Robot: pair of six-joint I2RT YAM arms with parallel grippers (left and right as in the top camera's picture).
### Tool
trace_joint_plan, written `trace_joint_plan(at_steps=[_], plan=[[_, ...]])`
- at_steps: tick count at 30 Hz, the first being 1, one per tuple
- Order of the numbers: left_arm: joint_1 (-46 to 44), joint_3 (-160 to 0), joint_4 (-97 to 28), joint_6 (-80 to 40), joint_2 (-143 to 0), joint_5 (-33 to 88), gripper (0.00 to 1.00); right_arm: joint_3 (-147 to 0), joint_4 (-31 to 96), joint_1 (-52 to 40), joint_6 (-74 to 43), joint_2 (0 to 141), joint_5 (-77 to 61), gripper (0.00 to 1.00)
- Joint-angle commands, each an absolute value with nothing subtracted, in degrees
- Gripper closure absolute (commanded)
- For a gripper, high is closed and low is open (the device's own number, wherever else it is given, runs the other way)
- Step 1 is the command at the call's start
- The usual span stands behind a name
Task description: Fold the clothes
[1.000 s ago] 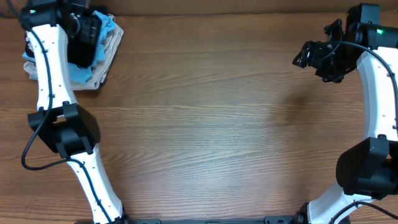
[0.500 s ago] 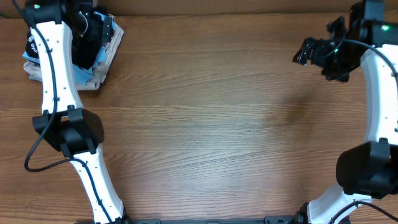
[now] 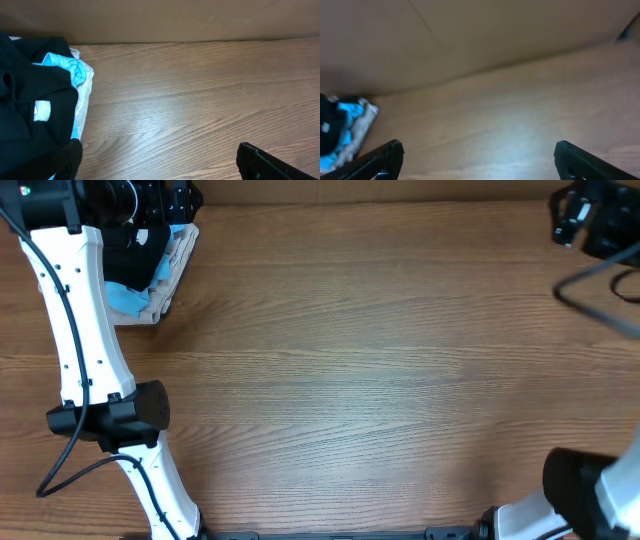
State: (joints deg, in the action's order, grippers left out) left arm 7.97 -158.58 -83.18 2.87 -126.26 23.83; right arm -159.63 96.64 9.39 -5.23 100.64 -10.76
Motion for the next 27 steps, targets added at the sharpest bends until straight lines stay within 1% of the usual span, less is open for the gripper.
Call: trace_joint_plan(at_steps=[1, 13, 17, 23, 27], plan=[[8.1, -158.6, -83.4, 1.7, -126.4, 24.9, 0.00, -161.0, 96.7, 9.5, -9.1, 99.5, -14.2, 0.00], [8.1, -158.6, -83.4, 1.7, -126.4, 24.9, 0.00, -160.4, 96.9, 9.5, -8.8, 99.9, -13.5, 0.00], [8.1, -158.6, -83.4, 1.7, -126.4, 24.9, 0.00, -159.2, 95.9, 8.1, -8.8, 100.0, -9.0, 0.00], [8.1, -158.6, -83.4, 1.7, -126.4, 24.9, 0.00, -152.7, 87.9, -0.7, -8.8, 98.2, 2.7, 0.00], [8.1, -158.6, -83.4, 1.7, -126.4, 24.9, 0.00, -141.1, 76.0, -4.9, -8.8, 93.8, 5.5, 0.00]])
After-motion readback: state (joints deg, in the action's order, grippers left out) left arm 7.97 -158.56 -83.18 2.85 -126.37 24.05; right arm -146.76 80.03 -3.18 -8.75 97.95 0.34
